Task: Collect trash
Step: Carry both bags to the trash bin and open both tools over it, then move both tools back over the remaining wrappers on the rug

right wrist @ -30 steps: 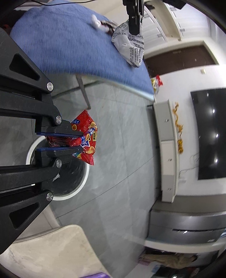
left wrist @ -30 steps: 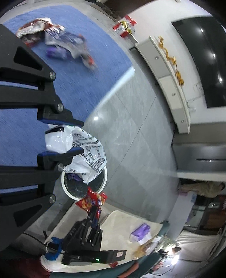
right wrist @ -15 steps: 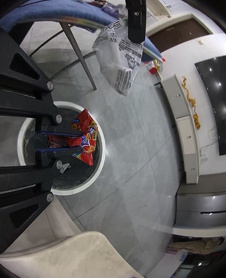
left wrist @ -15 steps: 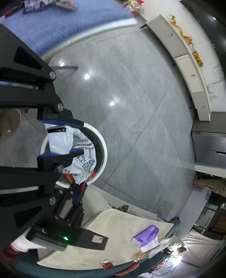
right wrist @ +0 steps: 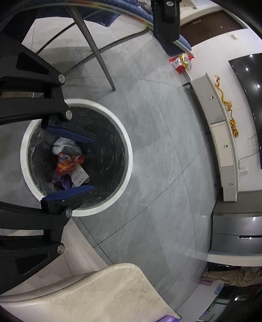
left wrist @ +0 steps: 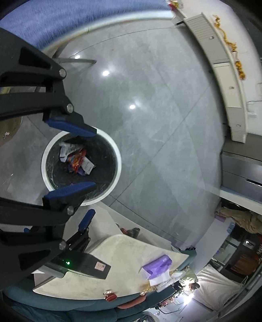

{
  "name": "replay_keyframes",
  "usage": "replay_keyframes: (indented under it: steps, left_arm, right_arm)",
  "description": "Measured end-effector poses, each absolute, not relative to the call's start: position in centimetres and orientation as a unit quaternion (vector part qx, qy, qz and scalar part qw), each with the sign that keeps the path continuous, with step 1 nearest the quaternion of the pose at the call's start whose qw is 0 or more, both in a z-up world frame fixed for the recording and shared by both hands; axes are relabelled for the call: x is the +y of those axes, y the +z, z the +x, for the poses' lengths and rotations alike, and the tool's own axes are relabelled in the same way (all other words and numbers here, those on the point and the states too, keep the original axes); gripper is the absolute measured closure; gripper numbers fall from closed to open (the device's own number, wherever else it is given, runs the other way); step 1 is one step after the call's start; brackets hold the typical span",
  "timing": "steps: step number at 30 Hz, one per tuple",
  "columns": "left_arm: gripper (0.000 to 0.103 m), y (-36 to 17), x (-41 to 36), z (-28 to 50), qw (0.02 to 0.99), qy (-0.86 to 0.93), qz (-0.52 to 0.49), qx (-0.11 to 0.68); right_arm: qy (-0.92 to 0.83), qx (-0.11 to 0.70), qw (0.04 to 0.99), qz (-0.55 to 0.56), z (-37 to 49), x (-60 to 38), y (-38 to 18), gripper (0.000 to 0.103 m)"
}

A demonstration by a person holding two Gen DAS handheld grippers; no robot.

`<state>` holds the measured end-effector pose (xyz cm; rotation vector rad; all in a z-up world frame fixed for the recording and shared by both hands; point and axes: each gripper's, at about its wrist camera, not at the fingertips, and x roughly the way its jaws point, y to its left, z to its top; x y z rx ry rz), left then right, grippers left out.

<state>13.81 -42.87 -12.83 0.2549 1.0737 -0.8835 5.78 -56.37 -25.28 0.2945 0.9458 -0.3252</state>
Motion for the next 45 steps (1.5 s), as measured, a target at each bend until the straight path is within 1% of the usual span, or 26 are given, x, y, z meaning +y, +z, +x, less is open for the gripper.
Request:
replay_keyframes:
  steps: [5, 11, 13, 16, 19, 27, 30, 37, 45]
  left_arm:
    - [0.058, -7.5, -38.3, 12.4, 0.79, -0.417, 0.093, 0.439]
    - [0.058, -1.7, -30.8, 10.7, 0.82, -0.414, 0.08, 0.388]
    - [0.058, -0.3, -28.0, 10.4, 0.828, -0.408, 0.076, 0.378]
    - [0.053, 1.5, -23.2, 10.0, 0.846, -0.391, 0.071, 0.355]
    - [0.051, 2.7, -17.9, 9.9, 0.865, -0.366, 0.063, 0.339]
    - [0.051, 3.7, -6.4, 9.7, 0.894, -0.308, 0.031, 0.324]
    - [0.051, 4.0, -2.2, 9.5, 0.904, -0.286, 0.012, 0.317]
    - [0.05, 3.5, 4.5, 8.8, 0.918, -0.249, -0.012, 0.308]
    - [0.047, 1.1, 10.6, 8.8, 0.924, -0.207, -0.044, 0.317]
  right_arm:
    - [-0.132, 0.428, 0.884, 0.135, 4.7, -54.4, -22.1, 0.059]
    - [-0.101, 0.388, 0.909, 0.113, 2.6, -50.8, -15.9, 0.059]
    - [-0.094, 0.375, 0.916, 0.107, 2.1, -49.7, -14.0, 0.057]
    - [-0.079, 0.354, 0.927, 0.095, 1.1, -47.4, -10.9, 0.055]
    - [-0.067, 0.338, 0.935, 0.084, 0.4, -45.6, -8.8, 0.054]
    - [-0.033, 0.308, 0.949, 0.058, 0.6, -40.7, -4.1, 0.054]
    - [-0.022, 0.301, 0.952, 0.047, 0.7, -38.9, -2.9, 0.052]
    - [0.002, 0.301, 0.953, 0.021, 1.9, -34.6, -1.2, 0.05]
    - [0.043, 0.312, 0.949, -0.011, 4.7, -29.4, -0.8, 0.048]
